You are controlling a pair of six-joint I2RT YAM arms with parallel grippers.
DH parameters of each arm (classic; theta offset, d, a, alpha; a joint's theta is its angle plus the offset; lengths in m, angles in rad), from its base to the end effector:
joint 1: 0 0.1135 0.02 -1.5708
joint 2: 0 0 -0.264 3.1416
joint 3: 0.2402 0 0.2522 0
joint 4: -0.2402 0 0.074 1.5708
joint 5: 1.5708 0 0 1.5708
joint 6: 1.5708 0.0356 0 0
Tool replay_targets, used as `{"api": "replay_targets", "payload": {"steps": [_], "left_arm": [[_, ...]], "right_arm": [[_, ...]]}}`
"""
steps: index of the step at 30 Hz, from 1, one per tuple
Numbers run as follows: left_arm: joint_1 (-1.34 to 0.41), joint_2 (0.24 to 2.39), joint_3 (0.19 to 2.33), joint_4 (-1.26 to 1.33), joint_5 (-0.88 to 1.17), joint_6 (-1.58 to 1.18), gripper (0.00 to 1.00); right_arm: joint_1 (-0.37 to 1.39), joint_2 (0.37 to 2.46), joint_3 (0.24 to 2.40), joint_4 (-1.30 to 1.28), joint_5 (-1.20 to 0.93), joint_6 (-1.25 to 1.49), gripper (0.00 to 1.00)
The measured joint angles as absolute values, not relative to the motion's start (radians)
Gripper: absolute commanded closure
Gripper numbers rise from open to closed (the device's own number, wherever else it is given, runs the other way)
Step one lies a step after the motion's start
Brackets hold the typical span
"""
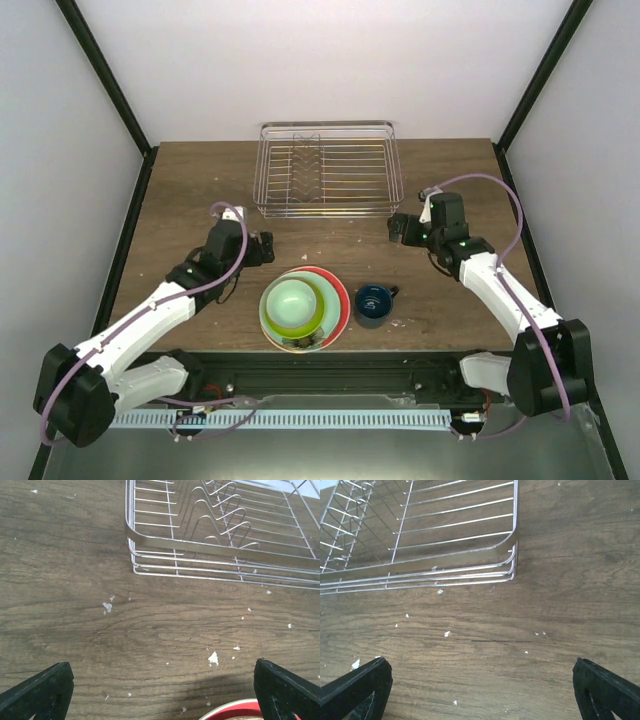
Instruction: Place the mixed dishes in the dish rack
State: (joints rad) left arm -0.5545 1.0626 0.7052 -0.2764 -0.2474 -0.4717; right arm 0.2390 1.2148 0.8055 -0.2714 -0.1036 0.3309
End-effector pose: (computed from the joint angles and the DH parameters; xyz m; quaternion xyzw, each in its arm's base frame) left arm 0.1997 -0.1134 0.2504 -0.0190 0.8870 -0.1241 0.4444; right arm 0.2533 0.0655 0.2496 0.0191 0.9015 0.1657 0.3995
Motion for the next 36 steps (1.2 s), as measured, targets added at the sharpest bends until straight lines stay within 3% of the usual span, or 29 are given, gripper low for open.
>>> {"api": "replay_targets", "payload": {"steps": [15, 20, 27, 36], "left_arm": [[-0.570, 1.003, 0.701, -0.265, -0.287, -0.464, 0.00], [-0.570, 0.978, 0.701, -0.293, -0.311, -0.467, 0.00], [-0.571, 0.930, 0.701, -0.398, -0.396, -0.476, 0.00], [-0.570, 0.895, 0.701, -0.433, -0.450, -0.475, 0.00]], "right_arm": [[0.283, 1.272, 0.935, -0.376, -0.083, 0.331, 0.00], [0.370, 1.404, 1.143, -0.472, -0.031, 0.314, 0.00], [0.435, 1.752, 1.551, -0.527, 0.007, 0.265, 0.00], [0.436, 2.013, 1.819, -0.615, 0.071, 0.213, 0.00]]}}
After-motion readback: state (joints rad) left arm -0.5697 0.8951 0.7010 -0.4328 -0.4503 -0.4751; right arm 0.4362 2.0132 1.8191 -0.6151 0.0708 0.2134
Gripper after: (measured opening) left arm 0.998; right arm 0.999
